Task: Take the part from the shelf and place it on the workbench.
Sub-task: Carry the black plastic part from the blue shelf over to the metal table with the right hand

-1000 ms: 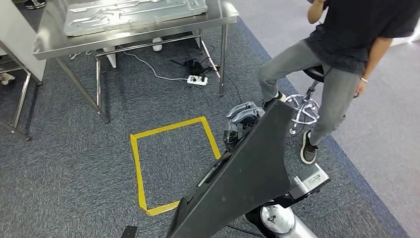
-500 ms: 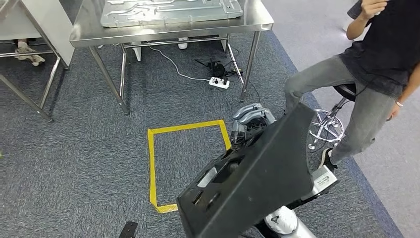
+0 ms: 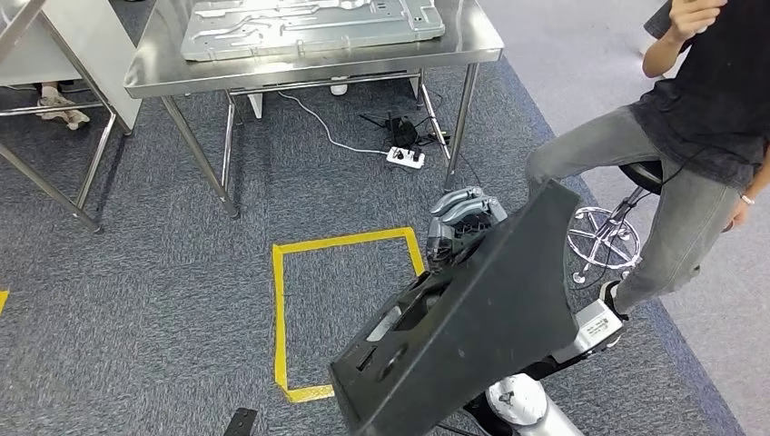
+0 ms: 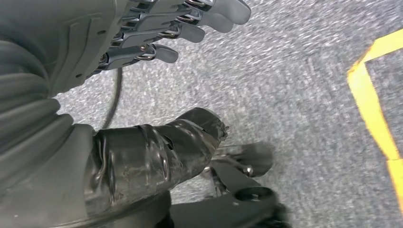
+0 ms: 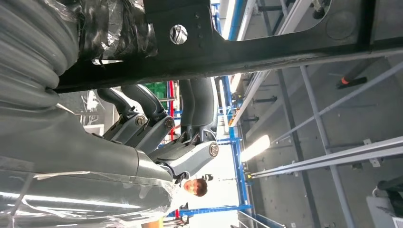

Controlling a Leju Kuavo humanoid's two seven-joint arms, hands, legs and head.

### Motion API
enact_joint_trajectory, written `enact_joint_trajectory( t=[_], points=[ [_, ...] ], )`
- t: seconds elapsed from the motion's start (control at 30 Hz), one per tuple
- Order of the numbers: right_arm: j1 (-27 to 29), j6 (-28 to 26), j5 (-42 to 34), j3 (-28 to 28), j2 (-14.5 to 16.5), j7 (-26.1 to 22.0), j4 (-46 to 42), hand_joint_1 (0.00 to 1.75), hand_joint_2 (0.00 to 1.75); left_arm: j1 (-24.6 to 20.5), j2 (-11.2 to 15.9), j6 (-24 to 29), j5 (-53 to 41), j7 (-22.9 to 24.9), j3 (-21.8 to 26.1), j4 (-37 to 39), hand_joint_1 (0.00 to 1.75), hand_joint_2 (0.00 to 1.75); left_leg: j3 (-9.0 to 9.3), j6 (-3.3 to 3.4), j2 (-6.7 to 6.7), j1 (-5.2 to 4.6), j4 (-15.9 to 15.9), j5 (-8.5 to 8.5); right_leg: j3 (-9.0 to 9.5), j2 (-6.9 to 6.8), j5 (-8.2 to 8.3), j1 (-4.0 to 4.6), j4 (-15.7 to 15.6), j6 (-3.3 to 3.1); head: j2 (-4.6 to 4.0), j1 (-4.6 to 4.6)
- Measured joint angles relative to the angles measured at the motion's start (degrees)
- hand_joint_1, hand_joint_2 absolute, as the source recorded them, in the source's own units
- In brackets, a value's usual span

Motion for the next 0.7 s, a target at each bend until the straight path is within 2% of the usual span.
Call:
enact_joint_trajectory(
  t=[0.03,0.07,0.1,0.17,0.23,0.27,0.33,0.37,0.4,0.43,0.47,0.53,0.57,0.6,0.7],
  points=[
    [-0.02,0.00,0.00,-0.02,0.00,-0.01,-0.01,1.75,1.75,-0.03,0.00,0.00,0.00,-0.01,0.00,-0.01,0.00,1.75,1.59,0.04,0.18,-0.06,-3.60,1.64,0.41,-0.01,-0.53,0.08,0.02,0.35,0.00,0.00],
    [-0.04,0.00,0.00,-0.04,0.00,-0.01,-0.01,1.75,1.75,-0.12,0.00,0.00,-0.01,-0.01,0.00,-0.01,0.00,1.75,2.86,0.31,0.29,-0.17,-6.28,2.31,0.69,-0.03,-1.00,0.12,-0.03,0.74,0.00,-0.01],
    [-0.05,0.01,0.00,-0.07,0.00,-0.01,-0.01,1.75,1.75,-0.16,0.00,0.00,-0.01,-0.01,0.00,0.00,0.00,1.75,3.58,0.62,0.32,-0.32,-7.66,2.12,0.92,-0.08,-1.30,0.16,-0.11,1.12,0.00,0.06],
    [-0.06,0.03,0.00,-0.13,0.00,-0.01,-0.01,1.75,1.75,-0.15,0.00,-0.01,-0.01,0.00,0.00,0.01,0.00,1.75,4.29,1.52,0.02,-0.53,-8.34,1.19,1.49,-0.13,-1.43,0.10,-0.05,1.76,0.00,0.15],
    [-0.08,0.04,0.00,-0.20,0.00,-0.03,0.00,1.75,1.75,-0.04,-0.01,-0.05,-0.02,0.02,0.00,0.00,0.00,1.75,5.36,2.39,-0.19,-0.55,-8.77,0.62,0.93,-0.09,-1.51,-0.05,2.20,2.18,0.00,0.30],
    [-0.10,0.04,0.00,-0.26,0.00,-0.03,-0.01,1.75,1.75,-0.07,0.00,-0.08,-0.03,0.03,0.00,0.00,0.00,1.75,5.99,2.81,-0.25,-0.53,-8.91,0.28,-0.52,-0.04,-2.03,-0.07,4.85,2.31,0.00,0.40],
    [-0.03,0.05,-0.01,-0.33,0.00,-0.04,0.00,1.75,1.75,-0.18,0.03,-0.11,-0.06,0.08,0.00,0.01,0.00,1.75,7.00,3.43,-0.31,-0.63,-9.06,-0.55,-5.40,0.06,-4.28,-0.01,12.23,2.43,0.00,0.61],
    [0.05,0.07,-0.03,-0.36,0.00,-0.03,0.01,1.75,1.75,-0.20,0.04,-0.11,-0.05,0.12,0.00,0.01,0.00,1.75,7.50,3.56,-0.39,-0.75,-9.06,-1.02,-7.99,0.09,-5.47,0.04,15.30,2.42,0.00,0.66],
    [0.14,0.08,-0.04,-0.37,0.00,-0.03,0.02,1.75,1.75,-0.16,0.04,-0.13,-0.05,0.16,0.00,0.01,0.00,1.75,8.09,3.62,-0.50,-0.89,-9.06,-1.50,-9.93,0.09,-6.00,0.09,16.93,2.33,0.00,0.65],
    [0.19,0.10,-0.06,-0.39,0.00,-0.02,0.02,1.75,1.75,-0.08,0.02,-0.15,-0.05,0.21,0.00,0.00,0.00,1.75,8.80,3.63,-0.63,-1.00,-9.05,-2.04,-10.96,0.10,-5.42,0.16,16.69,2.11,0.00,0.65],
    [0.21,0.12,-0.07,-0.43,0.00,-0.02,0.02,1.75,1.75,-0.02,-0.03,-0.17,-0.05,0.25,0.00,-0.01,0.00,1.75,9.65,3.60,-0.77,-1.07,-9.05,-2.63,-11.05,0.11,-3.61,0.32,14.56,1.78,0.00,0.65],
    [0.21,0.14,-0.11,-0.55,0.00,-0.03,0.05,1.75,1.75,0.03,-0.20,-0.21,-0.05,0.32,0.00,-0.01,0.00,1.75,11.20,3.39,-0.97,-1.12,-9.08,-3.85,-9.74,0.19,2.27,0.95,7.35,0.90,0.00,0.71],
    [0.20,0.16,-0.19,-0.62,0.00,-0.01,0.08,1.75,1.75,-0.01,-0.32,-0.22,-0.04,0.36,0.00,-0.01,0.00,1.75,11.65,3.21,-1.06,-1.12,-9.19,-4.33,-9.16,0.26,4.37,1.30,4.28,0.50,0.00,0.73],
    [0.21,0.19,-0.28,-0.68,-0.01,0.02,0.10,1.75,1.75,-0.05,-0.40,-0.22,-0.03,0.42,0.00,0.00,0.00,1.75,11.80,2.97,-1.10,-1.09,-9.48,-4.66,-8.75,0.30,5.76,1.56,2.34,0.15,0.00,0.76],
    [0.26,0.32,-0.54,-0.91,0.00,0.01,0.10,1.75,1.75,-0.03,-0.56,-0.18,0.00,0.62,0.00,0.00,0.00,1.75,12.26,2.17,-1.00,-1.06,-9.71,-4.34,-7.43,0.38,6.04,1.58,0.20,-0.66,0.00,0.66]
  ],
)
